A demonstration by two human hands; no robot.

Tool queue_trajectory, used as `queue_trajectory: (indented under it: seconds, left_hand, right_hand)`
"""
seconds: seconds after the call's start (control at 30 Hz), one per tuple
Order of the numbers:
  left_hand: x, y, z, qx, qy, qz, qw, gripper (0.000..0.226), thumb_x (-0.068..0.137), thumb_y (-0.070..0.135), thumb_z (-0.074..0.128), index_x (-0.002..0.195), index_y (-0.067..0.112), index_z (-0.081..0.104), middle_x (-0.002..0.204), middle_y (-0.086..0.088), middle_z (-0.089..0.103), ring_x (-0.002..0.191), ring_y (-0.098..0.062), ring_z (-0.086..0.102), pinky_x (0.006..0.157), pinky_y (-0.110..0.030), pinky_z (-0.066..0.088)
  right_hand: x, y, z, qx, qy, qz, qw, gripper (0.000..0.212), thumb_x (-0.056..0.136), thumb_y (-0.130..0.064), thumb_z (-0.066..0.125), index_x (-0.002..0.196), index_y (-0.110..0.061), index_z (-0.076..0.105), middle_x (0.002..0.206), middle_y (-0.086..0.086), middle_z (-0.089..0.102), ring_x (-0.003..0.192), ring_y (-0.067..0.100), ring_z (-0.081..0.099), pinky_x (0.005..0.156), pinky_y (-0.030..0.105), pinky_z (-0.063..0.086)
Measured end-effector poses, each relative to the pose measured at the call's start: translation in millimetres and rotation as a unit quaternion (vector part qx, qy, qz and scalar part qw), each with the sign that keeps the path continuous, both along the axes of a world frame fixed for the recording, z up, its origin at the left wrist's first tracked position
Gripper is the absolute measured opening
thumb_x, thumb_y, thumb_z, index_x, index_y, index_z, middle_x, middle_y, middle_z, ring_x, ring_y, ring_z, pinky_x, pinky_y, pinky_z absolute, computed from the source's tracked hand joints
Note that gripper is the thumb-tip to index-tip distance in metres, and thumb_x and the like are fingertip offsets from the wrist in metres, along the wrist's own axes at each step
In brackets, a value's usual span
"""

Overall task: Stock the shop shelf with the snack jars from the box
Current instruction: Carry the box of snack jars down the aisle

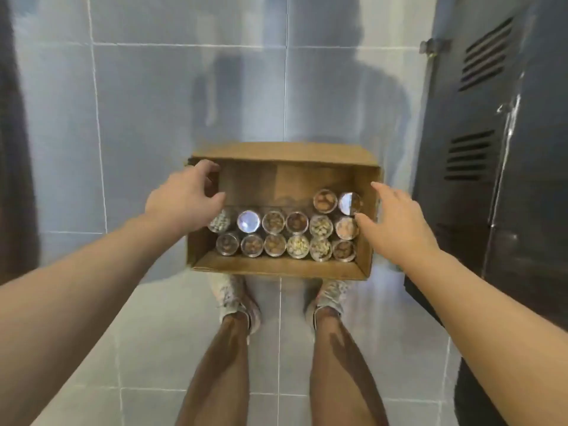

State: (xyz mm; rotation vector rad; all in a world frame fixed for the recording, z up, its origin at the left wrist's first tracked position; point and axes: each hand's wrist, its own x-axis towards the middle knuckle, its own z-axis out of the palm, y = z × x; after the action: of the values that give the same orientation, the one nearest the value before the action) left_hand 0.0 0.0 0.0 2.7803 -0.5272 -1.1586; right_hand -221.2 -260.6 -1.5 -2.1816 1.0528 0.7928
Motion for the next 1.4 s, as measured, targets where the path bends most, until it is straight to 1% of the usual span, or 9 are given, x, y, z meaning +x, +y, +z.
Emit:
queue_trajectory:
  seconds: [0.23,0.33,0.57,0.67,0.83,0.93,1.03,1.2,1.4]
  left_hand:
    - [-30.0,43.6,-128.5,0.052,-0.037,0.080,0.995,0.075,0.091,0.036,0.067,0.155,0.031,0.026,0.159,-0.006,0.023,0.142,-0.033,0.034,0.105,-0.056,0.045]
    - [-42.1,59.2,-157.1,0.069,-0.097,0.013,0.993,0.084,0.089,0.028,0.068,0.158,0.022,0.022,0.164,-0.012,0.013,0.144,-0.039,0.021,0.112,-0.057,0.034]
    - [-50.9,81.5,-176.8,-0.017,-0.175,0.022,0.984,0.092,0.082,0.005,0.067,0.159,0.013,0.017,0.165,-0.023,0.006,0.143,-0.045,0.021,0.116,-0.055,0.026]
    - [-48.0,92.8,-181.6,-0.043,-0.160,0.061,0.984,0.096,0.084,-0.002,0.063,0.161,0.012,0.007,0.164,-0.016,0.015,0.144,-0.040,0.024,0.115,-0.053,0.032]
    - [-50.2,102.8,-188.4,-0.092,-0.133,0.087,0.983,0.106,0.088,-0.003,0.062,0.162,0.029,-0.007,0.160,-0.006,0.029,0.131,-0.036,0.044,0.095,-0.052,0.049]
    - [-48.8,107.6,-194.1,-0.090,-0.097,0.124,0.983,0.113,0.089,0.000,0.065,0.157,0.045,-0.014,0.143,-0.017,0.054,0.115,-0.045,0.058,0.090,-0.051,0.049]
    - [-45.2,111.4,-201.8,-0.083,-0.102,0.141,0.981,0.109,0.093,0.002,0.062,0.156,0.048,-0.013,0.111,-0.026,0.068,0.094,-0.051,0.063,0.079,-0.049,0.049]
    - [-48.8,113.7,-204.5,-0.091,-0.096,0.164,0.978,0.104,0.096,0.003,0.059,0.156,0.051,-0.011,0.070,-0.012,0.059,0.070,-0.042,0.058,0.070,-0.042,0.043]
    - [-49.1,111.2,-180.4,-0.109,-0.086,0.167,0.976,0.106,0.095,-0.001,0.056,0.153,0.057,-0.011,0.059,0.002,0.048,0.056,-0.025,0.047,0.066,-0.039,0.041]
  right_hand:
    - [-56.8,24.9,-117.1,-0.020,0.010,-0.084,0.996,0.097,0.096,-0.032,0.066,0.159,-0.034,-0.008,0.165,0.005,0.011,0.148,0.038,0.023,0.113,0.060,0.033]
    - [-68.6,26.3,-140.9,-0.010,0.012,-0.093,0.996,0.101,0.096,-0.027,0.065,0.159,-0.032,-0.014,0.165,0.004,0.015,0.148,0.038,0.023,0.114,0.061,0.030]
    - [-74.4,31.1,-165.1,-0.001,-0.006,-0.129,0.992,0.106,0.098,-0.023,0.062,0.149,-0.049,-0.027,0.162,0.005,0.026,0.137,0.036,0.045,0.102,0.060,0.045]
    - [-72.6,35.8,-166.0,-0.002,-0.010,-0.150,0.989,0.106,0.099,-0.022,0.062,0.148,-0.053,-0.028,0.160,0.008,0.030,0.134,0.038,0.048,0.100,0.061,0.045]
    - [-67.0,39.4,-168.3,-0.012,-0.026,-0.171,0.985,0.105,0.099,-0.021,0.061,0.146,-0.058,-0.026,0.160,0.007,0.032,0.136,0.039,0.046,0.104,0.063,0.040]
    - [-65.3,40.3,-172.7,-0.025,-0.025,-0.178,0.983,0.106,0.100,-0.021,0.058,0.134,-0.069,-0.030,0.150,0.013,0.045,0.123,0.041,0.055,0.099,0.064,0.045]
    - [-70.9,42.8,-180.8,-0.041,-0.032,-0.185,0.981,0.103,0.102,-0.020,0.055,0.132,-0.070,-0.031,0.123,0.017,0.059,0.093,0.033,0.060,0.086,0.060,0.051]
    - [-77.9,42.9,-181.9,-0.040,-0.040,-0.174,0.983,0.099,0.103,-0.015,0.054,0.150,-0.051,-0.024,0.098,0.004,0.051,0.068,0.016,0.051,0.071,0.042,0.047]
    - [-74.4,45.7,-161.5,-0.045,-0.048,-0.174,0.983,0.100,0.102,-0.012,0.056,0.153,-0.049,-0.021,0.114,0.013,0.061,0.079,0.020,0.058,0.081,0.048,0.052]
